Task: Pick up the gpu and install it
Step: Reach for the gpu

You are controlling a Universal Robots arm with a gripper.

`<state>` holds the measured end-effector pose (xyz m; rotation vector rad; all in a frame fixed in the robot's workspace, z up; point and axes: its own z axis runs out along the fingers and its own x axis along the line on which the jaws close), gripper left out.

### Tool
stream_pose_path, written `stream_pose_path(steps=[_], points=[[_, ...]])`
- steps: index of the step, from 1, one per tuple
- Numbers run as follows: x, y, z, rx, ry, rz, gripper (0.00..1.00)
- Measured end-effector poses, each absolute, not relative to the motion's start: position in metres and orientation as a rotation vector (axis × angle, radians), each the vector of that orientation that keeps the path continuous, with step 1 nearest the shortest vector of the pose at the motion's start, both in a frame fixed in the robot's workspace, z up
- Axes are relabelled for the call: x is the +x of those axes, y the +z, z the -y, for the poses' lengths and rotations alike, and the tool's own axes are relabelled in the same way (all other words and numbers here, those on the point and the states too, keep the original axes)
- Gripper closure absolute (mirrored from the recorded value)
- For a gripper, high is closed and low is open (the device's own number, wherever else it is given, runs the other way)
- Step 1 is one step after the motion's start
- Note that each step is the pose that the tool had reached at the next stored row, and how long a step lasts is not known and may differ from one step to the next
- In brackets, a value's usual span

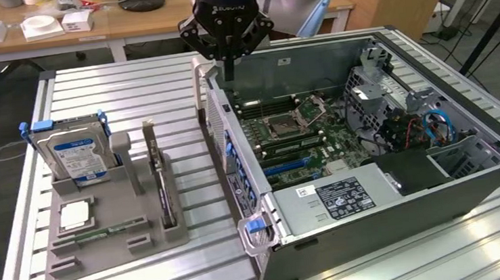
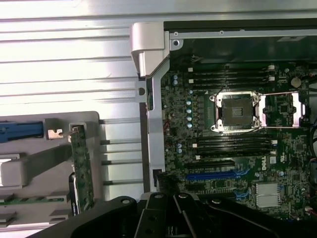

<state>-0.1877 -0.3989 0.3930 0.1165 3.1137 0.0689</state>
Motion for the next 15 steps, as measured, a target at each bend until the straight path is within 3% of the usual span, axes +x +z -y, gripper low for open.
stream_pose_path(steps=[15], points=[[-0.201,0.393,0.399,0.117,0.069,-3.114,0.89]])
